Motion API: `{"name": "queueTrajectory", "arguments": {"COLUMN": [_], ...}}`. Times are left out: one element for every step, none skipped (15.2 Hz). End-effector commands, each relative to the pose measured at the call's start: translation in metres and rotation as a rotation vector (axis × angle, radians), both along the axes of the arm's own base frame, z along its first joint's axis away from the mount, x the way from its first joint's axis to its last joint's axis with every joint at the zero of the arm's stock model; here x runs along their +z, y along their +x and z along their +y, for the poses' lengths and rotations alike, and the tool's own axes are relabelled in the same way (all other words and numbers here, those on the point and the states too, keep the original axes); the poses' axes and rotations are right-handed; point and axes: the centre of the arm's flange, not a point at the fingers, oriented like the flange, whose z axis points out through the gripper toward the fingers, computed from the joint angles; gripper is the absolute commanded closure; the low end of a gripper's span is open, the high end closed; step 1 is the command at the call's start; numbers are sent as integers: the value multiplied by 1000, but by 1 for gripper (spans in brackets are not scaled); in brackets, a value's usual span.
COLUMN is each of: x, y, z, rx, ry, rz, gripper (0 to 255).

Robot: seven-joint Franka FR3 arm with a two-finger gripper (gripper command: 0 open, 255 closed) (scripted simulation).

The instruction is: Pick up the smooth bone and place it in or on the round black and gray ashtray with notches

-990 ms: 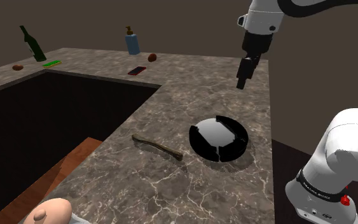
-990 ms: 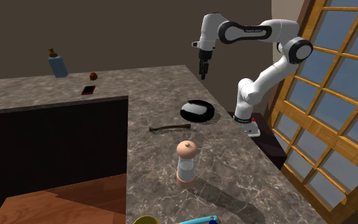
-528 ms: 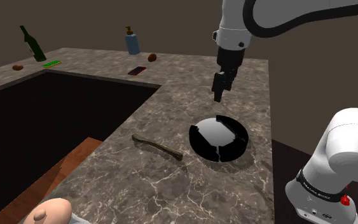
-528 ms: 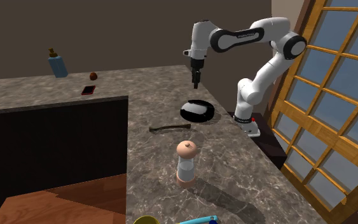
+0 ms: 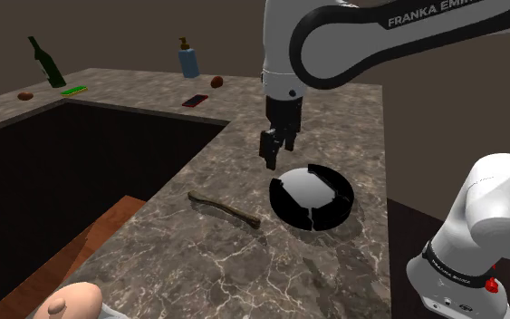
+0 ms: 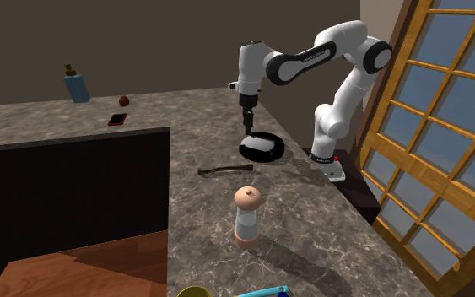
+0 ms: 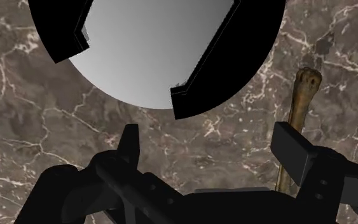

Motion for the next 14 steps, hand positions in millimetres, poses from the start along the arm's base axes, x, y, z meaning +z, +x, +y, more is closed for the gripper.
{"name": "queueTrajectory", "arguments": {"x": [-10,-15,-20,-26,-31,-36,-41,-46,-51,-56,-61,-66,-71,-76], "y": [13,20,26,32,39,45,51,57,63,70,76,81,81,81], "z": [21,31,42,52,63,74,84,95,106,116,127,136,137,137], "rx": [3,6,8,10,12,14,16,18,20,22,25,26,26,26], "ry": [3,4,5,6,7,8,9,10,11,12,13,14,14,14], "rz": [8,12,15,19,23,27,31,35,38,42,46,49,49,49], "gripper": [0,0,0,0,0,0,0,0,0,0,0,0,0,0]}}
